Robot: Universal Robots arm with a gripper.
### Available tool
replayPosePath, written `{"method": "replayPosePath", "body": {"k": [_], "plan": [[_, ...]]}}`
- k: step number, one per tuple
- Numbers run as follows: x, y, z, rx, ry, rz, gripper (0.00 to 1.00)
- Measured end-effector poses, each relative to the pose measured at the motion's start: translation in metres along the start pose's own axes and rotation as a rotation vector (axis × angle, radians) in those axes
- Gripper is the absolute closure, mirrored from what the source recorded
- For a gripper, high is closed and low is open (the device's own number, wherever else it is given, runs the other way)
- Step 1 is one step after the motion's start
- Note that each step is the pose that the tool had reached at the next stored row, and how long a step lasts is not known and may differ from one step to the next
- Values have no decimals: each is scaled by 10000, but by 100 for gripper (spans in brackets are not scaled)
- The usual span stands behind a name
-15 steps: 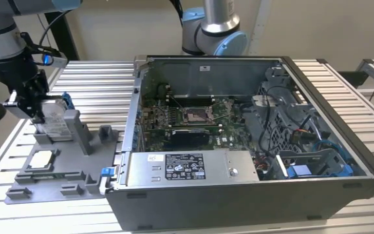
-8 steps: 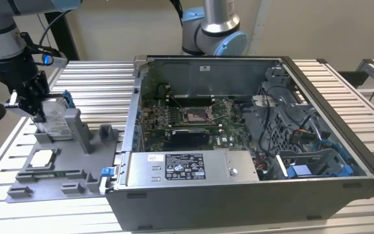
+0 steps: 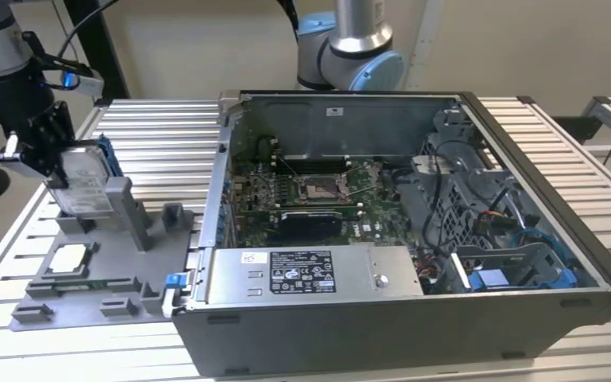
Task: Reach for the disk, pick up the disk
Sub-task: 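Pick up the disk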
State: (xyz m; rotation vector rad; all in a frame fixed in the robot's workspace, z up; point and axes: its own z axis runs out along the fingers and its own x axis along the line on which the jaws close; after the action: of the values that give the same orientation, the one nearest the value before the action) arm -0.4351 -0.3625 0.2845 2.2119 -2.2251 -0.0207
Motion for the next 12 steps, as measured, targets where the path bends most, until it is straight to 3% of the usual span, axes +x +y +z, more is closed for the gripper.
{"method": "replayPosePath", "body": {"k": [12], "plan": [[-11,7,-548,2,-1,1,100]]}}
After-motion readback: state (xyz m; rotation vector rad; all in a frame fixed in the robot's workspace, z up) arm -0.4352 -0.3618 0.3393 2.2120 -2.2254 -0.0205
